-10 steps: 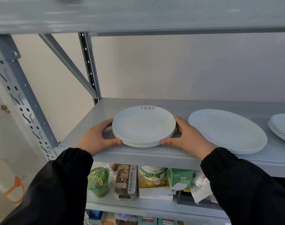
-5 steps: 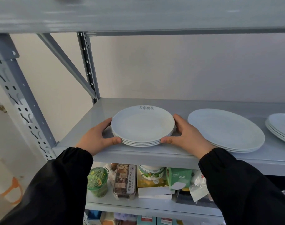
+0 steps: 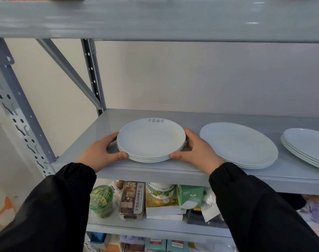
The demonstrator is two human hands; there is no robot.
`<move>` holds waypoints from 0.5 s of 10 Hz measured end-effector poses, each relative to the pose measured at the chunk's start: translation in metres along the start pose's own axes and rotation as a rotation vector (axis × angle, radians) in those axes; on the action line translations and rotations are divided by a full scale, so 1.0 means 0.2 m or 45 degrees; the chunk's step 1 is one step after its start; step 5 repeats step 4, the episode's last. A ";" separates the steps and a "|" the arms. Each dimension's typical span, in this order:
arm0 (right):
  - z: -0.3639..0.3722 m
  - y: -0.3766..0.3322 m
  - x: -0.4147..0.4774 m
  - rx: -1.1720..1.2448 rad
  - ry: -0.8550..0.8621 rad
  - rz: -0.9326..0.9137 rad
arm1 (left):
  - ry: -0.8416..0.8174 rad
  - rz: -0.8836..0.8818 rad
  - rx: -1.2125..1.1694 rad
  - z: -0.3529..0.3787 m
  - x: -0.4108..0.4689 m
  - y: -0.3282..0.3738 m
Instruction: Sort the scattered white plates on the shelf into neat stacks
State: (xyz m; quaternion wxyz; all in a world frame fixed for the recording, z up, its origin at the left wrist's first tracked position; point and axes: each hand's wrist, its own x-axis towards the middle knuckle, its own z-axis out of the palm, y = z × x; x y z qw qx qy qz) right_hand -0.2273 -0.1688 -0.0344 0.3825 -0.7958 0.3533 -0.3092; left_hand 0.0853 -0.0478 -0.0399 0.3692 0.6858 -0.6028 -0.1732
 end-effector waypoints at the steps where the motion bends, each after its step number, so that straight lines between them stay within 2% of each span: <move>1: -0.01 -0.02 -0.01 0.003 -0.013 0.001 | -0.005 -0.026 -0.011 0.00 -0.02 0.03; 2: -0.04 -0.02 -0.09 0.167 0.024 -0.010 | 0.172 -0.111 -0.132 0.01 -0.03 0.04; 3: -0.16 -0.09 -0.37 0.332 0.154 -0.043 | 0.320 -0.071 0.084 0.05 -0.07 0.14; 4: -0.43 -0.23 -0.72 0.532 0.513 -0.264 | 0.424 0.155 0.421 0.12 -0.05 0.37; 5: -0.43 -0.23 -0.72 0.532 0.513 -0.264 | 0.424 0.155 0.421 0.12 -0.05 0.37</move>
